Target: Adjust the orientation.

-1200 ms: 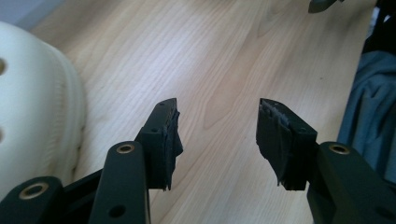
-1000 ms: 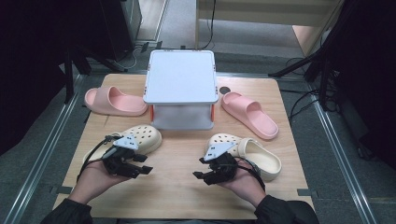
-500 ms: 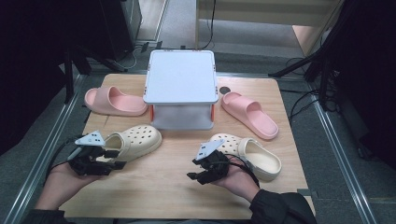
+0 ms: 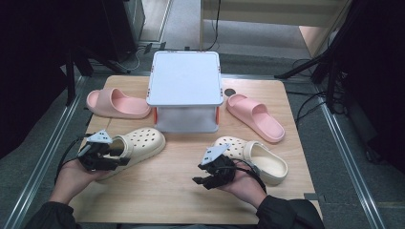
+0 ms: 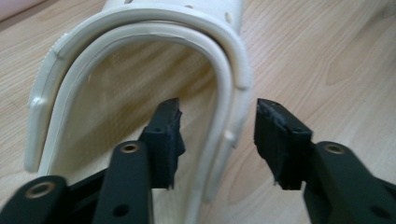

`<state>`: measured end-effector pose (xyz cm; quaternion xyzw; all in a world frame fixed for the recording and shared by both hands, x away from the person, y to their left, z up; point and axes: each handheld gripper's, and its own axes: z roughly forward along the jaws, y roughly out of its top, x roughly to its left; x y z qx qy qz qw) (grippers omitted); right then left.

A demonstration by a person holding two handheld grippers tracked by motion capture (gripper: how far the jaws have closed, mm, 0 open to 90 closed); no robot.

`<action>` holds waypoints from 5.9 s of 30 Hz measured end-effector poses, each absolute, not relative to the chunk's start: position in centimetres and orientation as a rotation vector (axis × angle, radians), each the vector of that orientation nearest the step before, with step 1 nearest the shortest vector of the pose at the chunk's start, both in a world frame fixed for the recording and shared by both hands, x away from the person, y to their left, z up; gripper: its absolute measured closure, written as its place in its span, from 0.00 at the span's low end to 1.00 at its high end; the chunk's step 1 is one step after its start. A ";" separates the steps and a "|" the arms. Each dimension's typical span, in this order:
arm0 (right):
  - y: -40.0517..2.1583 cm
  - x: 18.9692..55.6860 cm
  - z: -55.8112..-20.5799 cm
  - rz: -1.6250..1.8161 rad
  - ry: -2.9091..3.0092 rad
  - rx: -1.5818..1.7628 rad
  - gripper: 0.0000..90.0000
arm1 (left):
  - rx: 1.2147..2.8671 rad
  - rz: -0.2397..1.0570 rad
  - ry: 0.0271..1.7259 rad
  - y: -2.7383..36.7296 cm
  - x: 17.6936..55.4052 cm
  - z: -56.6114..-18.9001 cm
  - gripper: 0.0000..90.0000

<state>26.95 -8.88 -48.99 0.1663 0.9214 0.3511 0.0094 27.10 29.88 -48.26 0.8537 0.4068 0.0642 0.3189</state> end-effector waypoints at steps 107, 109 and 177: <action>-5.8 29.9 -50.8 1.282 2.645 1.003 1.00 | 2.265 -0.037 0.986 24.6 28.8 -49.1 0.99; -5.7 30.0 -50.8 1.283 2.641 1.007 1.00 | 2.269 -0.026 0.986 24.2 28.3 -49.0 0.99; -5.1 25.0 -46.3 1.255 2.606 1.096 0.53 | 2.081 0.024 0.885 24.5 39.5 -35.1 0.95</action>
